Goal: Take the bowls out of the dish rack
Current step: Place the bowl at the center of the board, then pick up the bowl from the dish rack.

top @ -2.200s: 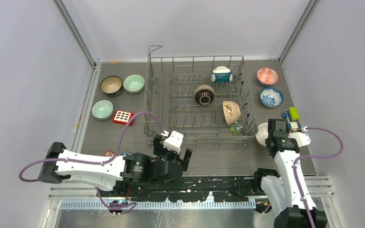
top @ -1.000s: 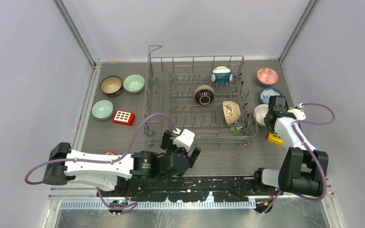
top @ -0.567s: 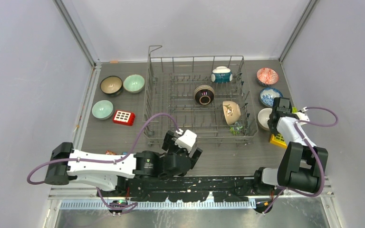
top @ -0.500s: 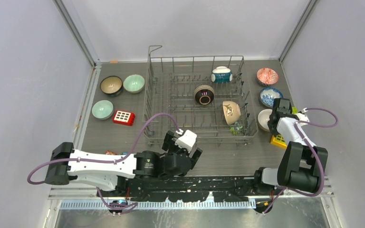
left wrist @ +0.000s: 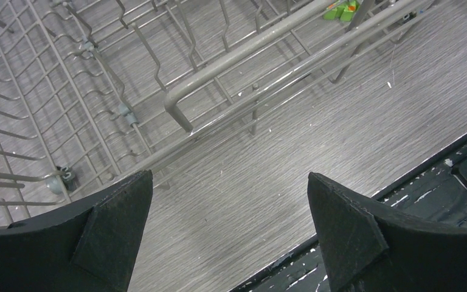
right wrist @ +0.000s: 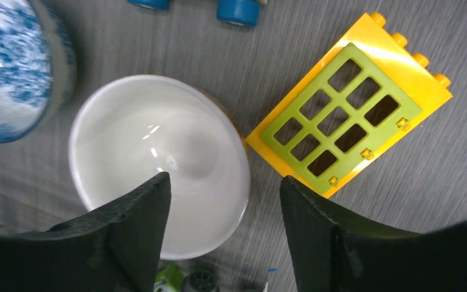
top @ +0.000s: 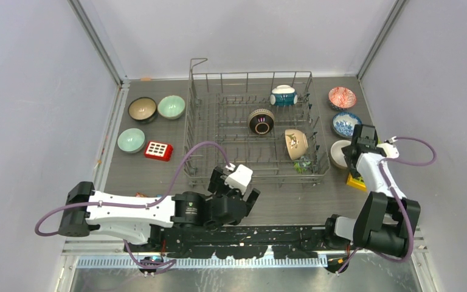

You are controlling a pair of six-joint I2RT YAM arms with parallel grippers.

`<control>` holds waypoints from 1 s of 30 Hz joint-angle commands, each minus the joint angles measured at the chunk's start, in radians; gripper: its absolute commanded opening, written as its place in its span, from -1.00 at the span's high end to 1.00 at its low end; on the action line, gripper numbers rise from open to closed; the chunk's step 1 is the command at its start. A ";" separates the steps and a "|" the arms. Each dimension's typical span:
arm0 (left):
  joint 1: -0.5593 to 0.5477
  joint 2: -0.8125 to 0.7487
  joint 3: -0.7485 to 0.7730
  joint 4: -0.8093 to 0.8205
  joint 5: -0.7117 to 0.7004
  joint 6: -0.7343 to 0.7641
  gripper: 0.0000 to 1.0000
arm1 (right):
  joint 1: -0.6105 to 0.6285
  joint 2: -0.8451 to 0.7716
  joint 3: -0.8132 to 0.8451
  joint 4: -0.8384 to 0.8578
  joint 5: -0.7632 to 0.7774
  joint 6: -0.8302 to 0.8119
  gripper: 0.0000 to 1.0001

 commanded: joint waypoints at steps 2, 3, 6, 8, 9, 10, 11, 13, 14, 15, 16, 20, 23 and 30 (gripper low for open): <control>0.005 -0.013 0.070 -0.019 -0.006 0.014 -0.99 | -0.004 -0.127 0.148 -0.131 0.028 -0.005 -0.54; 0.006 -0.013 0.080 -0.027 -0.005 0.024 -0.99 | -0.003 -0.150 0.172 -0.156 0.026 -0.011 -0.58; 0.007 -0.014 0.119 -0.051 -0.004 0.059 -0.99 | -0.001 -0.225 0.254 -0.223 0.005 -0.043 -0.63; 0.017 -0.019 0.148 -0.052 0.014 0.097 -0.99 | 0.039 -0.245 0.343 -0.279 0.022 -0.080 -0.65; 0.027 -0.022 0.159 -0.045 0.034 0.120 -0.99 | 0.073 -0.247 0.391 -0.301 0.024 -0.102 -0.66; 0.044 -0.027 0.169 -0.034 0.067 0.141 -0.99 | 0.107 -0.251 0.432 -0.314 0.024 -0.119 -0.67; 0.068 -0.031 0.178 -0.023 0.109 0.156 -0.99 | 0.141 -0.263 0.466 -0.307 0.012 -0.136 -0.67; 0.134 -0.036 0.206 -0.011 0.226 0.164 -0.99 | 0.198 -0.285 0.498 -0.253 -0.073 -0.175 -0.67; 0.169 -0.037 0.223 -0.007 0.286 0.163 -1.00 | 0.215 -0.291 0.511 -0.232 -0.120 -0.189 -0.66; 0.204 -0.035 0.242 0.000 0.339 0.164 -0.99 | 0.228 -0.294 0.518 -0.214 -0.173 -0.206 -0.67; 0.233 -0.031 0.259 0.013 0.385 0.163 -0.99 | 0.240 -0.297 0.517 -0.191 -0.230 -0.222 -0.66; 0.319 0.026 0.360 0.063 0.525 0.156 -0.98 | 0.269 -0.338 0.425 -0.089 -0.432 -0.246 -0.64; 0.377 0.103 0.449 0.080 0.635 0.107 -0.97 | 0.302 -0.393 0.295 -0.007 -0.492 -0.251 -0.64; 0.518 0.323 0.657 0.075 0.878 -0.047 -0.93 | 0.336 -0.490 0.119 0.012 -0.326 -0.272 -0.62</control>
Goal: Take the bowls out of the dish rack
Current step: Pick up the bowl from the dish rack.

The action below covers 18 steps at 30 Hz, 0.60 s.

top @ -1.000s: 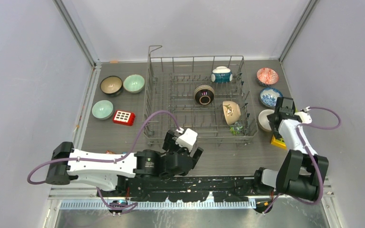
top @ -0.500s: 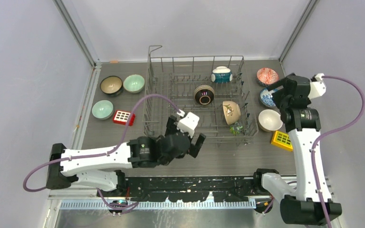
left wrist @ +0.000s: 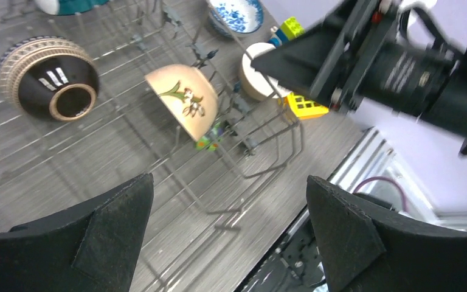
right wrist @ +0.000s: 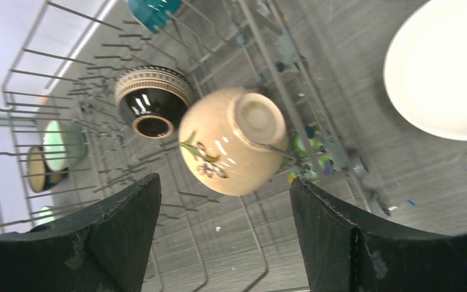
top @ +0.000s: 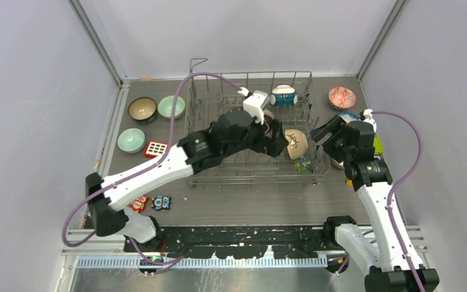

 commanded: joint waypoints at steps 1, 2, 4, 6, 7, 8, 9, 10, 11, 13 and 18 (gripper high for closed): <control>0.092 0.120 0.116 0.028 0.242 -0.133 -0.92 | 0.029 -0.077 -0.054 0.058 0.118 -0.029 -0.62; 0.113 0.150 0.133 0.029 0.284 -0.163 -0.91 | 0.037 -0.088 -0.060 0.047 0.153 -0.030 -0.62; 0.153 0.203 0.163 0.024 0.339 -0.222 -0.88 | 0.053 -0.111 -0.071 0.035 0.205 -0.039 -0.62; 0.188 0.255 0.186 0.028 0.402 -0.268 -0.84 | 0.073 -0.133 -0.076 0.025 0.246 -0.050 -0.62; 0.199 0.279 0.198 0.029 0.423 -0.286 -0.82 | 0.080 -0.144 -0.078 0.021 0.261 -0.054 -0.62; 0.209 0.308 0.208 0.030 0.444 -0.303 -0.81 | 0.086 -0.155 -0.081 0.018 0.272 -0.056 -0.61; 0.218 0.327 0.216 0.031 0.460 -0.311 -0.79 | 0.092 -0.164 -0.084 0.016 0.279 -0.058 -0.62; 0.224 0.347 0.224 0.033 0.475 -0.321 -0.79 | 0.099 -0.170 -0.087 0.014 0.283 -0.059 -0.62; 0.230 0.365 0.230 0.039 0.491 -0.334 -0.78 | 0.103 -0.176 -0.090 0.011 0.282 -0.058 -0.62; 0.244 0.392 0.228 0.065 0.524 -0.363 -0.76 | 0.110 -0.187 -0.098 0.008 0.282 -0.053 -0.62; 0.277 0.447 0.208 0.118 0.575 -0.417 -0.70 | 0.116 -0.211 -0.130 0.017 0.278 -0.044 -0.61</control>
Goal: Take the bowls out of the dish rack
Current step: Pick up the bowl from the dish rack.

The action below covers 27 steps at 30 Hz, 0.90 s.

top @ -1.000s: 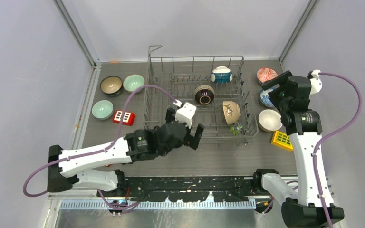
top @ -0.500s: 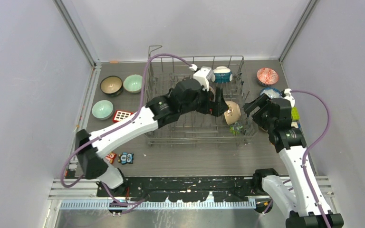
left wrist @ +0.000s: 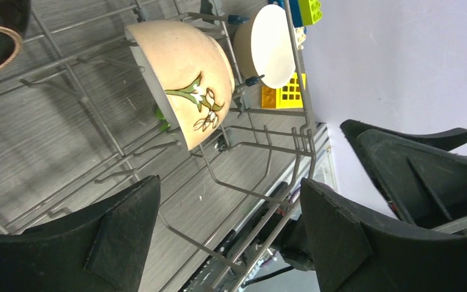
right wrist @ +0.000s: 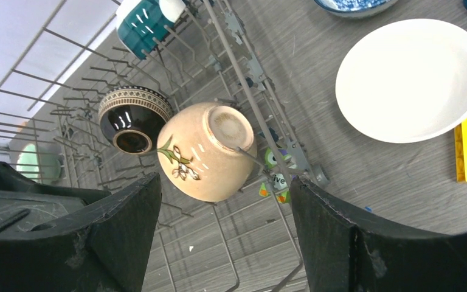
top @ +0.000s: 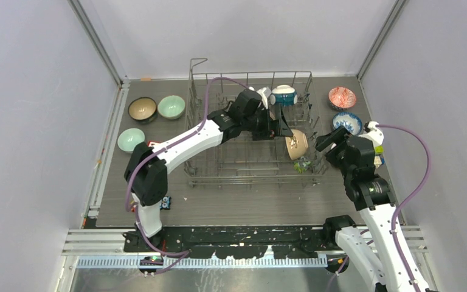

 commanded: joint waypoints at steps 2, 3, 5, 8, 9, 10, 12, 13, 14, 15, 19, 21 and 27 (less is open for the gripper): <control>0.034 0.041 0.022 0.112 0.113 -0.083 -0.68 | 0.008 -0.019 -0.032 0.030 0.036 -0.005 -0.61; 0.038 0.053 0.025 0.120 0.122 -0.089 -0.67 | 0.008 -0.019 -0.040 0.035 0.039 -0.005 -0.62; 0.043 0.074 0.034 0.134 0.138 -0.098 -0.65 | 0.009 -0.018 -0.051 0.042 0.045 -0.005 -0.62; 0.050 0.103 0.046 0.142 0.156 -0.099 -0.63 | 0.010 -0.013 -0.066 0.055 0.051 -0.004 -0.61; 0.053 0.111 0.046 0.144 0.161 -0.099 -0.62 | 0.011 -0.011 -0.068 0.059 0.051 -0.004 -0.62; 0.055 0.120 0.047 0.147 0.165 -0.100 -0.61 | 0.010 -0.009 -0.070 0.061 0.051 -0.002 -0.62; 0.060 0.135 0.040 0.160 0.177 -0.111 -0.59 | 0.010 -0.007 -0.073 0.066 0.051 0.000 -0.62; 0.063 0.143 0.036 0.173 0.185 -0.118 -0.57 | 0.010 -0.004 -0.074 0.068 0.051 0.001 -0.62; 0.065 0.153 0.030 0.194 0.194 -0.129 -0.56 | 0.010 -0.003 -0.074 0.071 0.051 0.002 -0.62; 0.068 0.159 0.023 0.218 0.203 -0.146 -0.54 | 0.010 -0.001 -0.074 0.072 0.051 0.001 -0.61; 0.075 0.177 -0.007 0.357 0.245 -0.206 -0.45 | 0.011 0.005 -0.073 0.075 0.056 0.002 -0.62; 0.075 0.184 -0.017 0.404 0.263 -0.227 -0.42 | 0.010 0.007 -0.072 0.077 0.059 0.001 -0.62; 0.076 0.203 -0.031 0.439 0.285 -0.248 -0.35 | 0.011 0.015 -0.069 0.076 0.069 -0.001 -0.62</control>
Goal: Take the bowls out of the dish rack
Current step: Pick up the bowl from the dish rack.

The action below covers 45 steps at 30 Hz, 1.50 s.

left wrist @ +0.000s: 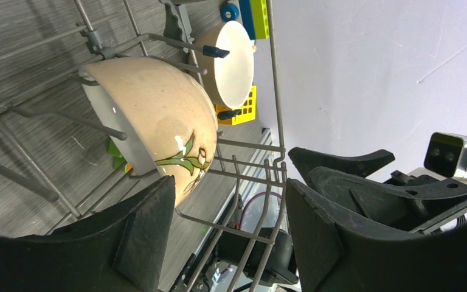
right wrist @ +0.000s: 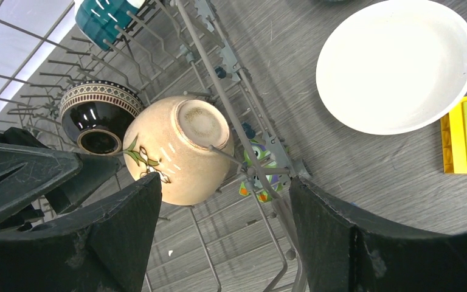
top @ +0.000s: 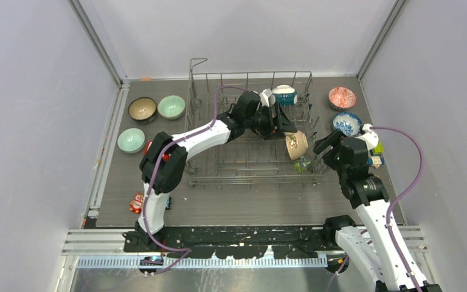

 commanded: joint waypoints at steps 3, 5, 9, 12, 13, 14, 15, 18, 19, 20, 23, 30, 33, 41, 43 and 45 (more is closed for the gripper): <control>0.009 0.006 -0.025 0.083 0.048 -0.016 -0.34 | 0.005 0.005 0.019 0.036 0.042 -0.004 -0.62; 0.011 0.000 -0.032 0.070 0.043 -0.008 -0.34 | 0.004 0.008 0.024 0.034 0.045 -0.004 -0.62; 0.011 -0.017 -0.055 0.052 0.038 0.010 -0.39 | 0.004 0.012 0.026 0.031 0.050 -0.001 -0.64; 0.011 -0.024 -0.071 0.041 0.028 0.025 -0.42 | 0.005 0.017 0.020 0.039 0.044 -0.004 -0.64; 0.011 -0.023 -0.073 0.041 0.028 0.024 -0.42 | 0.004 0.021 0.016 0.042 0.038 -0.004 -0.64; 0.011 -0.020 -0.073 0.044 0.029 0.024 -0.43 | 0.005 0.021 0.012 0.046 0.032 -0.005 -0.64; 0.009 -0.016 -0.071 0.050 0.031 0.023 -0.42 | 0.004 0.024 0.006 0.048 0.029 -0.003 -0.64; 0.009 -0.009 -0.077 0.109 0.050 -0.004 -0.39 | 0.003 0.022 -0.001 0.053 0.020 -0.004 -0.64; 0.009 -0.005 -0.080 0.133 0.057 -0.015 -0.38 | 0.004 0.022 -0.004 0.054 0.016 -0.005 -0.64; 0.009 -0.003 -0.080 0.156 0.063 -0.024 -0.37 | 0.004 0.022 -0.005 0.054 0.012 -0.006 -0.64; 0.008 0.009 -0.076 0.204 0.082 -0.047 -0.35 | 0.004 0.018 -0.013 0.064 -0.003 -0.005 -0.64; 0.004 0.034 -0.077 0.227 0.103 -0.065 -0.29 | 0.004 0.016 -0.020 0.070 -0.007 -0.003 -0.64; 0.003 0.047 -0.073 0.243 0.112 -0.078 -0.27 | 0.004 0.016 -0.020 0.073 -0.005 -0.004 -0.64; -0.007 0.083 -0.054 0.334 0.138 -0.134 -0.08 | 0.005 0.019 -0.033 0.077 -0.005 -0.003 -0.64; -0.009 0.092 -0.050 0.355 0.143 -0.147 -0.02 | 0.005 0.021 -0.034 0.077 -0.004 -0.003 -0.64; -0.011 0.099 -0.050 0.373 0.145 -0.158 0.02 | 0.003 0.021 -0.034 0.078 -0.003 -0.003 -0.64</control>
